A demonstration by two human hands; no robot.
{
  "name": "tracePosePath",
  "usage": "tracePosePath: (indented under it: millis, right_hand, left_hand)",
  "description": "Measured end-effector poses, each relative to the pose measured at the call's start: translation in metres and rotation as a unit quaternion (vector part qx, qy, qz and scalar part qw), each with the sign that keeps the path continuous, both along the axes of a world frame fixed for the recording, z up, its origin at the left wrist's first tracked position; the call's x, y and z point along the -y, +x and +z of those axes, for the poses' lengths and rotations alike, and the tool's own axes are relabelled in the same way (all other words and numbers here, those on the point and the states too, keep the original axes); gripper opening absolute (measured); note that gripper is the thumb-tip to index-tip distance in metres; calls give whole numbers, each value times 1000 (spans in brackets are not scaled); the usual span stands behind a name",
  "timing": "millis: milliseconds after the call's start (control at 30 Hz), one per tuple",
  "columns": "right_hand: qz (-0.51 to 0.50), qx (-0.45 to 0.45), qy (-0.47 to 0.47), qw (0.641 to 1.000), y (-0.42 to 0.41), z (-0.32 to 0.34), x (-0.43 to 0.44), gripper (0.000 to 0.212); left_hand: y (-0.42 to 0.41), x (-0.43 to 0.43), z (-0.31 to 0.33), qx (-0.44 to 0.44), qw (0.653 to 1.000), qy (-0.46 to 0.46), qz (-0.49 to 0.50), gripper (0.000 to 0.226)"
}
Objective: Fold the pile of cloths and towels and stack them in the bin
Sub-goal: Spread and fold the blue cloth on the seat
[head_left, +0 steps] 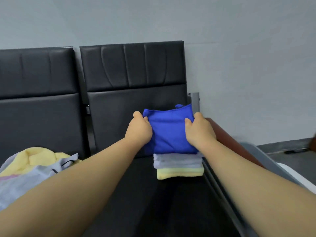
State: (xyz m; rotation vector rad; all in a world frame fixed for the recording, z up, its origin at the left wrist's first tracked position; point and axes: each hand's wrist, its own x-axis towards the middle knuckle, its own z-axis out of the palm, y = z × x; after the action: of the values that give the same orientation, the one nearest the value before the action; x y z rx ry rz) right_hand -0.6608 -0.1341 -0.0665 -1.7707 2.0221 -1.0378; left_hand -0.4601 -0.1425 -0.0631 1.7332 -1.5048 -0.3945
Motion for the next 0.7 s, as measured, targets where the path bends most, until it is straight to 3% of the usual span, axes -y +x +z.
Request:
tracePosePath:
  millis: [233,333,500,700]
  right_hand:
    - [-12,-25,32,999,-22,11,77,37]
    - [-10,-41,50,998,-24,-1,100,35]
    - [-6,-52,92,994,-26,-26,117,39]
    - [-5,-27,105,994,-30,-21,110,55]
  left_hand:
    - [-27,85,7,53,996,52,40,7]
    - [-29,110,-5,83,991,95,43,31]
    - [-31,125,-31,132,975,175,42,36]
    - [-24,121,-46,57,980,177,70,43]
